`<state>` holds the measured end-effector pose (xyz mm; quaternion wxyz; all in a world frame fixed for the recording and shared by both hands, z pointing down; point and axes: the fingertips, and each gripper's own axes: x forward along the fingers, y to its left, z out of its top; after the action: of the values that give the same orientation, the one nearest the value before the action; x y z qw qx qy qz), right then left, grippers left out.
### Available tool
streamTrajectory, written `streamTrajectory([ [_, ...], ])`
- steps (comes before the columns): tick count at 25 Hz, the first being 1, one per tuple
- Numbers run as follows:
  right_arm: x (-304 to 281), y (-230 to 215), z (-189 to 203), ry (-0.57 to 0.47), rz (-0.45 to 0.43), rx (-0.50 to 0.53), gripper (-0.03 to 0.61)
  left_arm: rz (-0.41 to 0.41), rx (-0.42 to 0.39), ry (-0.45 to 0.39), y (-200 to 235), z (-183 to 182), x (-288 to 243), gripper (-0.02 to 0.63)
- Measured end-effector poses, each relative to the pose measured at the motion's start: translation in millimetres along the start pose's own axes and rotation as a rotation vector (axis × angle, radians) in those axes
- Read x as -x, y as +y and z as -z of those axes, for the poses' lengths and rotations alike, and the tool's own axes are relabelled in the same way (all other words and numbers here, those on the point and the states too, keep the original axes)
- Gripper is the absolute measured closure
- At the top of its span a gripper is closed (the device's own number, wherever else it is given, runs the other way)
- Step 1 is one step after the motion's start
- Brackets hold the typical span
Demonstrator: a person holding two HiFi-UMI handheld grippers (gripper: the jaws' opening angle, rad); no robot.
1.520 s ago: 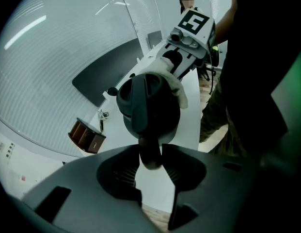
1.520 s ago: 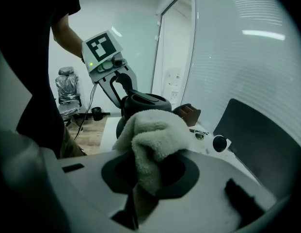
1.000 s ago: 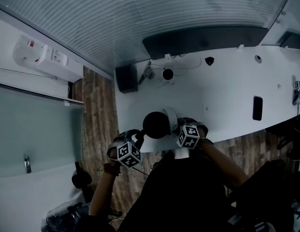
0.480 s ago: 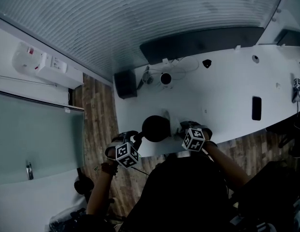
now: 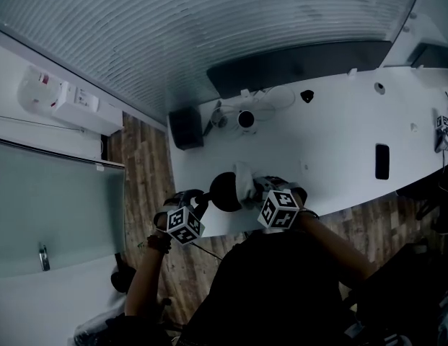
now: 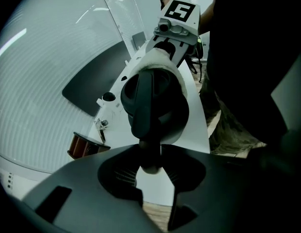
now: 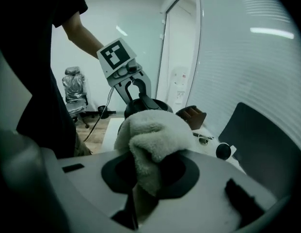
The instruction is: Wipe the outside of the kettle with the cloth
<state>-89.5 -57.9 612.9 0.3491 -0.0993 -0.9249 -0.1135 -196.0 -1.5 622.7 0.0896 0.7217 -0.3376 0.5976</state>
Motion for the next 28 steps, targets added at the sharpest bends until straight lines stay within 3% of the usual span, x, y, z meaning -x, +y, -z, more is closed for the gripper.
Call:
streamTrajectory([
  [9, -7, 13, 13, 0.039, -0.034, -0.01, 0.514, 0.012, -0.116, 0.041, 14, 2, -7, 0.482],
  [16, -47, 23, 62, 0.165, -0.023, 0.049, 0.514, -0.004, -0.177, 0.075, 24, 7, -15, 0.483],
  [19, -77, 32, 91, 0.227, -0.055, 0.042, 0.514, 0.021, -0.25, 0.106, 24, 5, -15, 0.486],
  [25, -101, 40, 117, 0.292, -0.114, 0.039, 0.514, 0.048, -0.306, 0.053, 21, 2, -18, 0.486],
  [28, -86, 36, 118, 0.249, -0.092, 0.017, 0.514, 0.054, -0.321, 0.006, 20, -1, -18, 0.489],
])
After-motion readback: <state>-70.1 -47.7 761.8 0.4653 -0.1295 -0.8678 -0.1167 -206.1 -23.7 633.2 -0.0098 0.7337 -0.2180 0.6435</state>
